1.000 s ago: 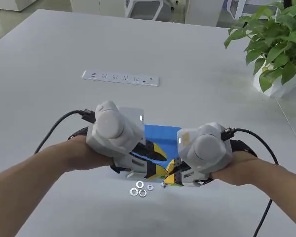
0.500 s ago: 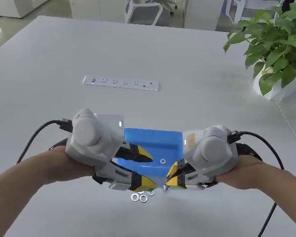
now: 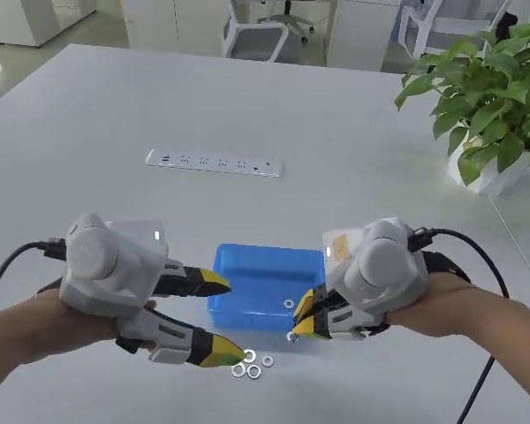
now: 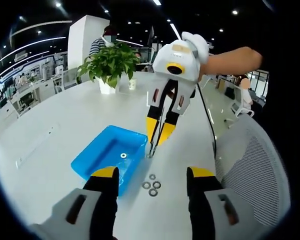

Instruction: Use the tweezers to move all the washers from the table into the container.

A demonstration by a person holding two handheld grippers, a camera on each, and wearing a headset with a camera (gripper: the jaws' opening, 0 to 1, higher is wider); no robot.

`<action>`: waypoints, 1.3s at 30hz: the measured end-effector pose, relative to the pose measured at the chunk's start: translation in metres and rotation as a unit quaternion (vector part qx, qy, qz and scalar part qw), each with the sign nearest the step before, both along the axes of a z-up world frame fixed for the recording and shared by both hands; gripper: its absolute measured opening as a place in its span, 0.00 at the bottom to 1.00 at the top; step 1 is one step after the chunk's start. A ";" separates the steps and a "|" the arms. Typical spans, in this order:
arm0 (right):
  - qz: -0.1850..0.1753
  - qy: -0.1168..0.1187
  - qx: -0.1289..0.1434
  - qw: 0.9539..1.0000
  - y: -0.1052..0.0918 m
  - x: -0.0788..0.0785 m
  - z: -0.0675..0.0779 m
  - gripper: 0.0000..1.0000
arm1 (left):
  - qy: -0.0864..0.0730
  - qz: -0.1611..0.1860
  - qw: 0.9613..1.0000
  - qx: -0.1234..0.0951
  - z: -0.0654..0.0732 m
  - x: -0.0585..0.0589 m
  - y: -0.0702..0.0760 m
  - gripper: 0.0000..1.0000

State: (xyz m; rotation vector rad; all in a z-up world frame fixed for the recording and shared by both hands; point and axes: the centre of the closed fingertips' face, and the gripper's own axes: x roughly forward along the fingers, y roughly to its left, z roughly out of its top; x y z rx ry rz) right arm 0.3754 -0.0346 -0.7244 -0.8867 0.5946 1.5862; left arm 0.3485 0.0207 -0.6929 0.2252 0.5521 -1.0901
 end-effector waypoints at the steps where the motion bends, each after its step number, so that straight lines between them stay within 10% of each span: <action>1: 0.001 0.000 0.001 1.000 0.001 0.001 0.003 0.07 | 0.000 0.003 1.000 0.000 0.000 -0.001 0.002 0.61; 20: 0.003 -0.020 0.000 1.000 0.006 0.031 0.022 0.07 | 0.006 0.062 0.998 -0.015 0.011 -0.013 0.047 0.83; 39: -0.005 -0.016 -0.016 1.000 0.009 0.053 -0.010 0.07 | -0.003 0.087 0.996 -0.020 0.017 -0.008 0.065 0.99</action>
